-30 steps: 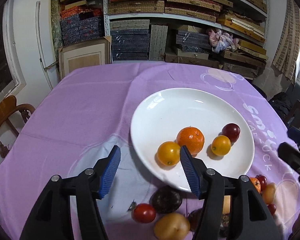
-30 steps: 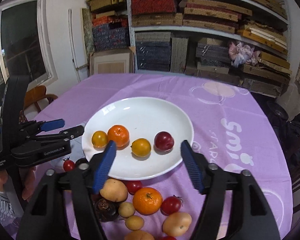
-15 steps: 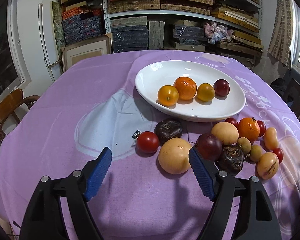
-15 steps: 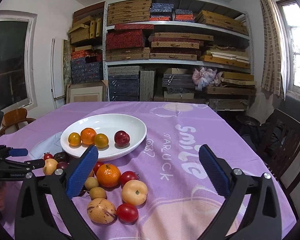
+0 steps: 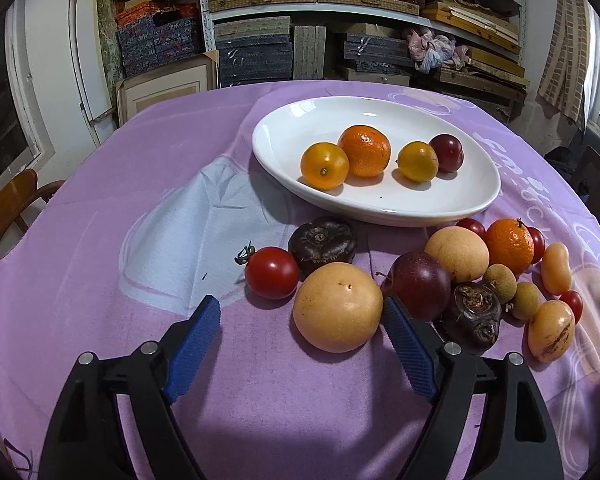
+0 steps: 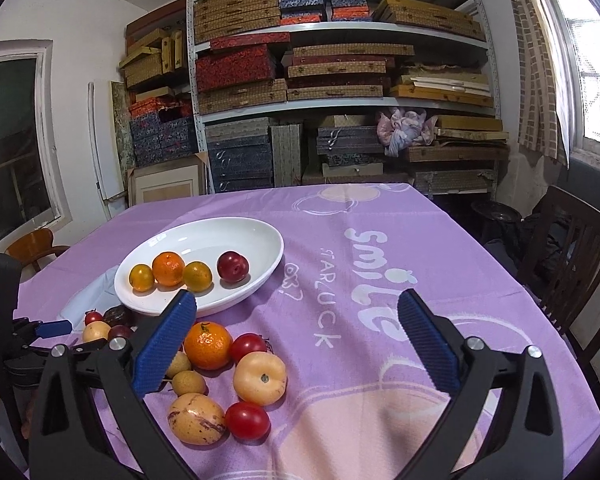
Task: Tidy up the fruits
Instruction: 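Close the left tool around the large tan round fruit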
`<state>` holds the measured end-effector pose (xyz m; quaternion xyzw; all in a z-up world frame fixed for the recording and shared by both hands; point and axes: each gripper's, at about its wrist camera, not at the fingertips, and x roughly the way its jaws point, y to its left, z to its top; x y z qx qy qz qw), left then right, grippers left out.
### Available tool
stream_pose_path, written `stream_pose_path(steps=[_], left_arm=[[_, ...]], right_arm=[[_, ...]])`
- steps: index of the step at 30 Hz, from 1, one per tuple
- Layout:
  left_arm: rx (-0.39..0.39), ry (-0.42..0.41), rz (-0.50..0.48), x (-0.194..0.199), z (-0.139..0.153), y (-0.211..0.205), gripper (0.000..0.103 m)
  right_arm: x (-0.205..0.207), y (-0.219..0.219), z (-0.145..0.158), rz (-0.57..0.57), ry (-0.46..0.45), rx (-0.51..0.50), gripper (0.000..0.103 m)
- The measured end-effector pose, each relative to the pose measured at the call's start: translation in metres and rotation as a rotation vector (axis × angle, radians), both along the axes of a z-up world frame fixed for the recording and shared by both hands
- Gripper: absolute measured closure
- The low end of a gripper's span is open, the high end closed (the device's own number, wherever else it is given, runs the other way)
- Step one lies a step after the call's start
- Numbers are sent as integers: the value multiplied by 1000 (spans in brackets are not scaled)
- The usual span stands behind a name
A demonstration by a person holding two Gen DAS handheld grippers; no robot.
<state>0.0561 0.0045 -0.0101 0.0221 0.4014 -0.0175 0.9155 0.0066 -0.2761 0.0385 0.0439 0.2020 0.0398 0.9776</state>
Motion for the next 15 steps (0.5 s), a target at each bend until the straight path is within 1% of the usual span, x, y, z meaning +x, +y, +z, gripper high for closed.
stream_pose_path(steps=[2,5,7,10,15], left_arm=[[-25,5,23,3,0,7,15],[-33,9,73,5,0,21,15],[-56,23,88,5,0,29,15],[-75,42,86,3,-2,36,15],[-57,37,60,-2,-2,33,17]], right_arm=[[1,2,-1,2,7,-7,4],[2,3,-3,2,14,-11,4],[4,2,-4,1,19,-9,4],[5,2,-5,0,25,-11,4],[7,3,-7,4,36,-15,4]])
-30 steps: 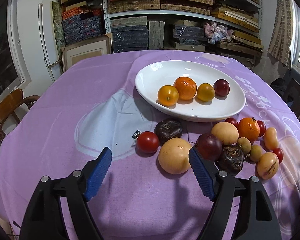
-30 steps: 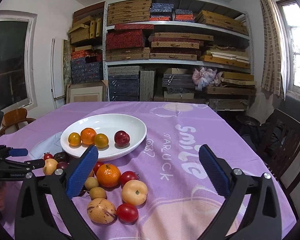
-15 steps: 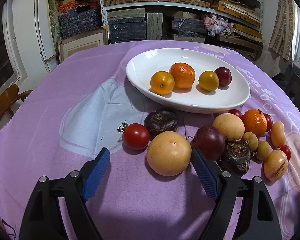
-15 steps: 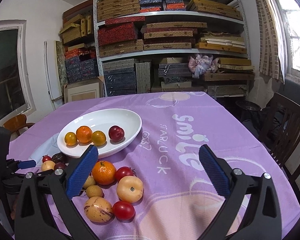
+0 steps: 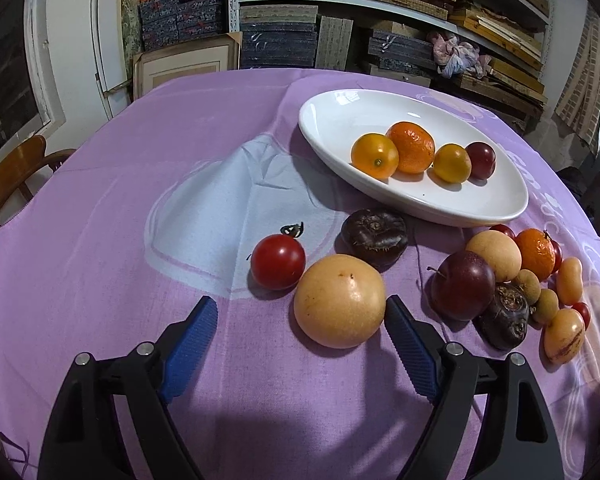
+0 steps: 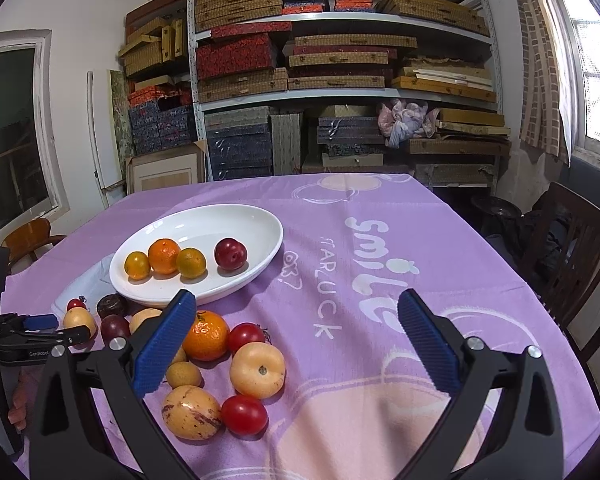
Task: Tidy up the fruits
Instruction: 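Close the left tool around the large tan round fruit, then close the right tool around the purple-streaked pepino while the left tool holds the tan fruit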
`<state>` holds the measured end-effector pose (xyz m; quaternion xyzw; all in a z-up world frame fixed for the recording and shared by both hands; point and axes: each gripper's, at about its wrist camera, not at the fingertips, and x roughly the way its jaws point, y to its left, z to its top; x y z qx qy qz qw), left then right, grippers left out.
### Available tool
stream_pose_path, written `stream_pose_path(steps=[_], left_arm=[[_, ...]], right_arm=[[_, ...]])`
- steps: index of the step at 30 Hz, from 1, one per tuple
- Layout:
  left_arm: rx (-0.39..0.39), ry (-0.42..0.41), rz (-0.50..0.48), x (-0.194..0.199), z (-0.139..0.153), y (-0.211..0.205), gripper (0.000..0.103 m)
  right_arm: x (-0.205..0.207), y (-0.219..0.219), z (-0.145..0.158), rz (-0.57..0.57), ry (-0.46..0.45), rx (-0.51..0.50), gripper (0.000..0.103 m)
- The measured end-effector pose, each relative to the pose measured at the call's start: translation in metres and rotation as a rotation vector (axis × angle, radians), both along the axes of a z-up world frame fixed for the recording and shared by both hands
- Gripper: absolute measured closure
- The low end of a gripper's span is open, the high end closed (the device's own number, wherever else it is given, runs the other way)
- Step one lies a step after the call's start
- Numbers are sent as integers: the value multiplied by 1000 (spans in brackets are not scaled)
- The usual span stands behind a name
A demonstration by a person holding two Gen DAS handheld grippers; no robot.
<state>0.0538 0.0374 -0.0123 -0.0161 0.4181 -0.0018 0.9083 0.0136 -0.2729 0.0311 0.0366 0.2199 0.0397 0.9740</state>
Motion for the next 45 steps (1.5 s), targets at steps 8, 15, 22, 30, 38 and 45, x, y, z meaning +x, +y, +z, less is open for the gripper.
stream_pose_path(steps=[8,15,22,30,38,45], left_arm=[[-76,-3,-39,0,0,4,30],[-106,8,-65,3,-3,1,41],[-118,-3,-81,6,0,-1,55],[-103,-12,-85,6,1,-4,58],[22,-99,-47,-17,18,-8,58],[6,-108,-50,-33,24,-5,58]], right_arm=[[2,2,-2,4,11,-9,4],[4,3,-5,9,21,-13,4],[5,5,-8,16,27,-19,4],[5,6,-10,23,36,-21,4],[1,12,-11,98,82,-23,4],[-31,40,-24,210,164,-88,29]])
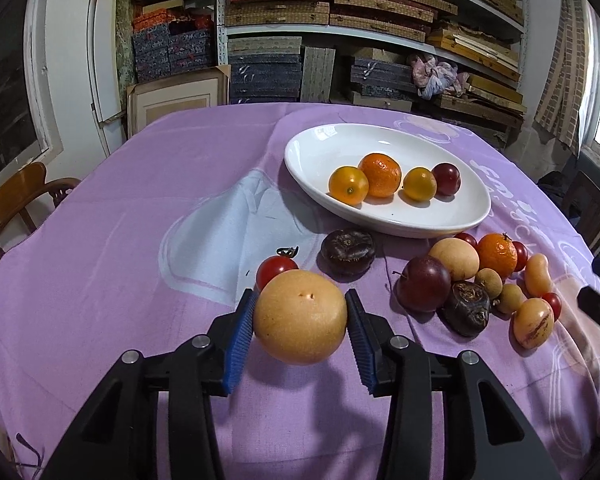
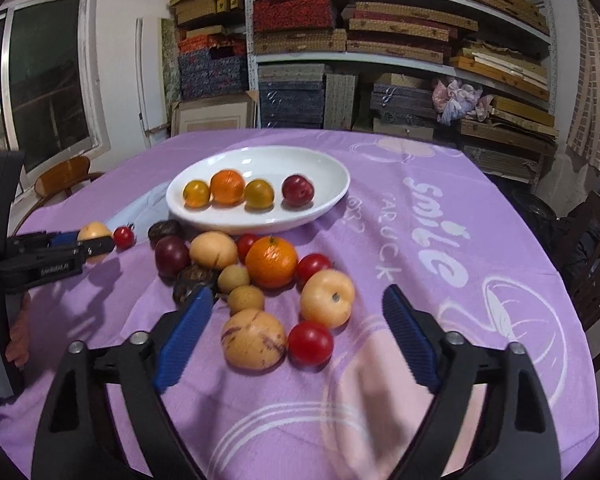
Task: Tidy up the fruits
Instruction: 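Close the right tool around the purple-streaked pepino while the left tool holds the tan fruit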
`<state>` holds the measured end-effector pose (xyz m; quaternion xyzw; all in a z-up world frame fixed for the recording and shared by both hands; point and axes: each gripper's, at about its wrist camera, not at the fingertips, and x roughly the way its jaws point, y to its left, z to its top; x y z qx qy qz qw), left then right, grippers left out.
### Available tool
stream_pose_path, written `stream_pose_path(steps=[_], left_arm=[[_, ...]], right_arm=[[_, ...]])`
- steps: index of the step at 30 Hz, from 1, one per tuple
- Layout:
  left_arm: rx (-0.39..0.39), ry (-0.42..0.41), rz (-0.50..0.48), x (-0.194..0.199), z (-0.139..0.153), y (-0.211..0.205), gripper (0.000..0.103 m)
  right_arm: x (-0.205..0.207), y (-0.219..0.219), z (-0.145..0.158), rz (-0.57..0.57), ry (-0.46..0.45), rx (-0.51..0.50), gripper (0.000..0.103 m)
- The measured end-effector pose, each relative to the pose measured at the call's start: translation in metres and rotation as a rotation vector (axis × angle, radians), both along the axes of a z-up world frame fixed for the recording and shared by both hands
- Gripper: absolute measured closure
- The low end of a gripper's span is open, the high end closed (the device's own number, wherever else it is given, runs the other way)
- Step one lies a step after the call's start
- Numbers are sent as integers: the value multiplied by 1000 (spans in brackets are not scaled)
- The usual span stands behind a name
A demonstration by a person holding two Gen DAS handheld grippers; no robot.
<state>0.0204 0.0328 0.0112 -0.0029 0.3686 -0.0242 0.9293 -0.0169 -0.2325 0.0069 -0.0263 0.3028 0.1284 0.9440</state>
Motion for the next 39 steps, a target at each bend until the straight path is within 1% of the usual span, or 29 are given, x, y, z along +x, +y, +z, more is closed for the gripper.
stream_pose_path(steps=[2,5,7,9,11,17,23,27,39], left_arm=[[-12,9,-10,0,0,-1,58],[-18,11,-16,0,-2,-2,58],[-28,16,-18,0,-2,-1,58],[-37,22,-17,0,-3,0,58],[-43,28,-18,0,-3,1,58],[-45,24,-35,-3,-1,-1,58],[-37,22,-38,-4,-1,-4,58],[-35,25,-31,-3,-2,-3,58],[-26,27,-34,-3,-2,-4,58]], right_arm=[[-3,9,-11,25,44,-26,33],[-4,19,-17,46,68,-49,38],[-2,20,-18,63,90,-24,43],[1,21,-20,84,118,15,52],[3,21,-22,95,137,33,54],[8,21,-20,82,149,43,55],[14,32,-21,57,158,-25,55],[24,35,-29,42,214,-60,56],[30,42,-32,29,204,-115,57]])
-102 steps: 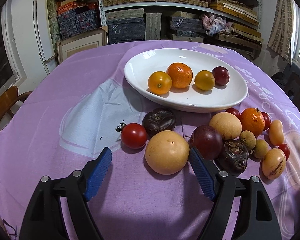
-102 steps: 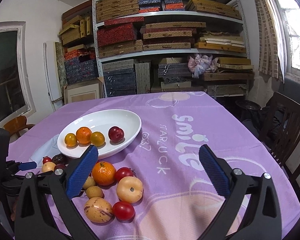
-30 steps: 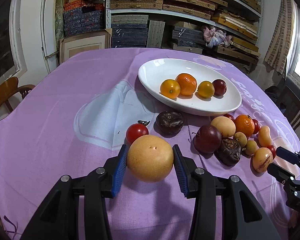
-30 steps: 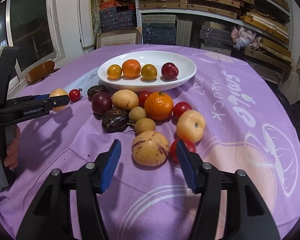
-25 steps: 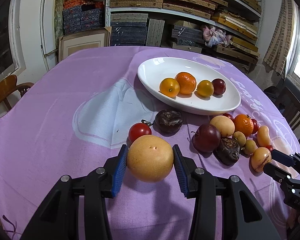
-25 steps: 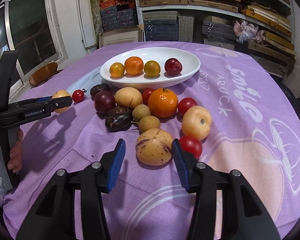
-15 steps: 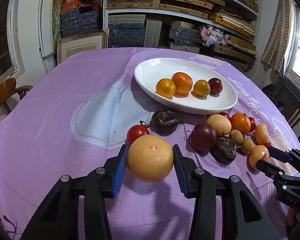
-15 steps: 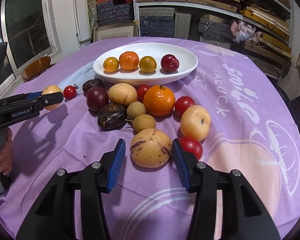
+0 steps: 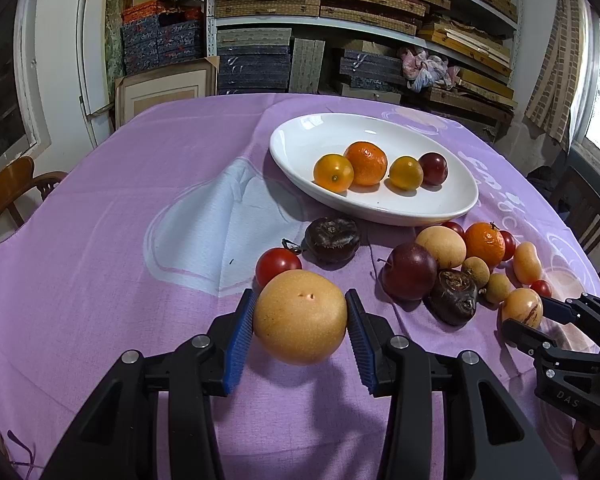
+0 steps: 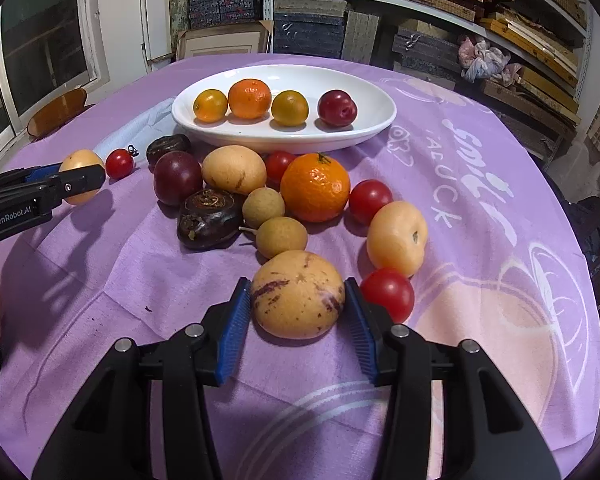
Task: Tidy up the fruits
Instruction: 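Close the right tool around the purple-streaked pepino while the left tool holds the tan fruit, then carry the tan fruit and pepino onto the white plate and open both tools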
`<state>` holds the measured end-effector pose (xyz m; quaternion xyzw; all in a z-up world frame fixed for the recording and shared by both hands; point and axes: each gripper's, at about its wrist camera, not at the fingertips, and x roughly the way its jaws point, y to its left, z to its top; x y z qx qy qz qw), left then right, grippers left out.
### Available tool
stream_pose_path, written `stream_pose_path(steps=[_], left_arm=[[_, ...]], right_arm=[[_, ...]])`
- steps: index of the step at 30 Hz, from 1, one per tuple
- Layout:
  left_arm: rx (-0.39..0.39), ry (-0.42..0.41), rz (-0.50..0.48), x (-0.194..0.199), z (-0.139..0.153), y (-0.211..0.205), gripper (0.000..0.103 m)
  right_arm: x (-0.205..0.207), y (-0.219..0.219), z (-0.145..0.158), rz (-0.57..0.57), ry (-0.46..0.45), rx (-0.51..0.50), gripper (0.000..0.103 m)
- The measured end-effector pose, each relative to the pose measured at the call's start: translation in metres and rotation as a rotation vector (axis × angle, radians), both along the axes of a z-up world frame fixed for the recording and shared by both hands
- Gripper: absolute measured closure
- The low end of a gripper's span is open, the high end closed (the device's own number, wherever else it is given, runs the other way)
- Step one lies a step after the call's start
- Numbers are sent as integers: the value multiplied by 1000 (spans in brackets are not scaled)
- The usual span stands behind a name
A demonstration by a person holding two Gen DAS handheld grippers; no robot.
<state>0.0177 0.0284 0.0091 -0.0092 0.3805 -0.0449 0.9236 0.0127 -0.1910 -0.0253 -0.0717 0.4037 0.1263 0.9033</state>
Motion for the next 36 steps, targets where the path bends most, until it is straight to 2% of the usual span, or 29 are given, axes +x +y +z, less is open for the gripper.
stream_pose_path(steps=[13,19,24,29,32,36], left_arm=[[4,1,-24,-1,-6,-6,58],[0,-24,-8,-2,7,-6,58],[37,-68,-7,15,36,-10,58],[67,-130,-2,53,76,-17,58],[55,-118,-4,84,88,-22,58],[48,-64,-4,132,82,-31,58]], right_arm=[[-28,-1,9,0,-54,37,57],[-37,-2,38,6,-131,38,57],[-17,-5,87,17,-215,29,57],[17,-3,127,10,-268,41,57],[44,4,129,18,-244,42,57],[84,19,105,21,-177,38,57]])
